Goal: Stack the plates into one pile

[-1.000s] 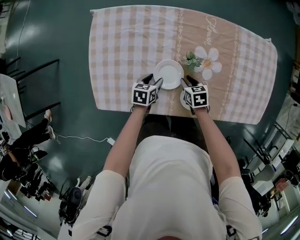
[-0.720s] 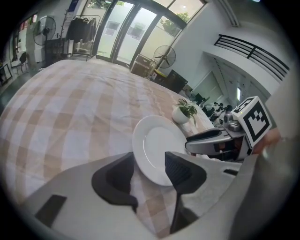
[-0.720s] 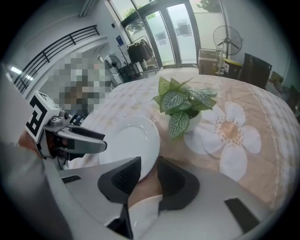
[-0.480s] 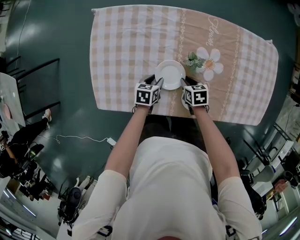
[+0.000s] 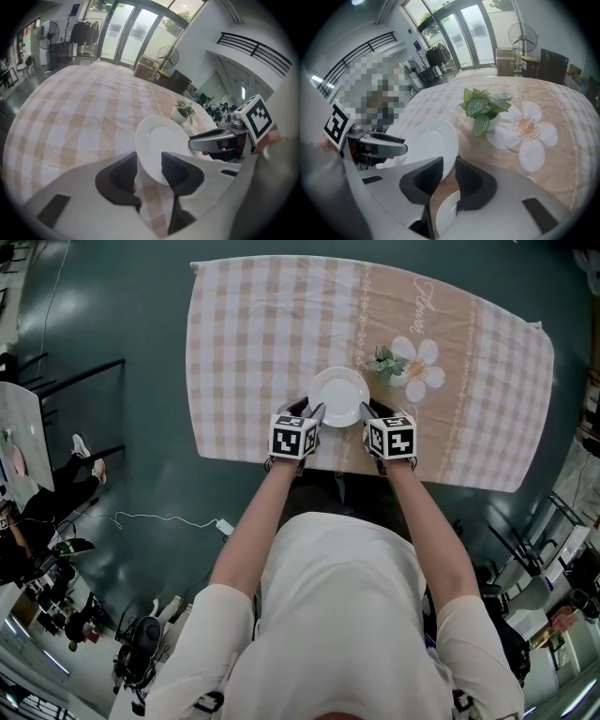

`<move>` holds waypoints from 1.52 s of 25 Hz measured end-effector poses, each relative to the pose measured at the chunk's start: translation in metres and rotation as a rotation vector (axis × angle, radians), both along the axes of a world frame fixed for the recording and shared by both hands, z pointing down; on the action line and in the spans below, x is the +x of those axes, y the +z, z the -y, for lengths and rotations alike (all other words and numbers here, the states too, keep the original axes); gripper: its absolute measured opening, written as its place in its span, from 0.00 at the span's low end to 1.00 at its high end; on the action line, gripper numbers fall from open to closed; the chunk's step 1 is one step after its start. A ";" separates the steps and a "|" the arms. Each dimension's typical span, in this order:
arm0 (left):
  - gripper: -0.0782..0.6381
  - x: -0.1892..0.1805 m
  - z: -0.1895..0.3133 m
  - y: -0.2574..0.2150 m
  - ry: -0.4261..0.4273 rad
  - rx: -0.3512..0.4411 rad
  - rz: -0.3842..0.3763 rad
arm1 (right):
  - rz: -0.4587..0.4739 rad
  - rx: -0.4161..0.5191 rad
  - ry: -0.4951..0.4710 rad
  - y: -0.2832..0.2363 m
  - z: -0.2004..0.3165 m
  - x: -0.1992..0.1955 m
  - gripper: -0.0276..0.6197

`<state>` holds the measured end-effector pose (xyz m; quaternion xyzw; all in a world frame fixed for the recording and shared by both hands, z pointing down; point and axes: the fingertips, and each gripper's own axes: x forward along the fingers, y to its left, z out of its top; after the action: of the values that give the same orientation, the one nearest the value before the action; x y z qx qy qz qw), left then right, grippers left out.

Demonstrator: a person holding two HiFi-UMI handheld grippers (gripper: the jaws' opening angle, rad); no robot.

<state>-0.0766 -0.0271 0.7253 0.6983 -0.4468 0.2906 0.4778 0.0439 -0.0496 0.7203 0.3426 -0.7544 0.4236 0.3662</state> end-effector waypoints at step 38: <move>0.34 0.133 -0.075 -0.004 0.185 -0.058 -0.033 | -0.034 -0.012 0.124 -0.007 -0.082 0.135 0.20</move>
<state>0.0569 0.0474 0.7216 0.7270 -0.3640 0.3348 0.4762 0.1790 0.0324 0.7129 0.3934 -0.7228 0.4442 0.3542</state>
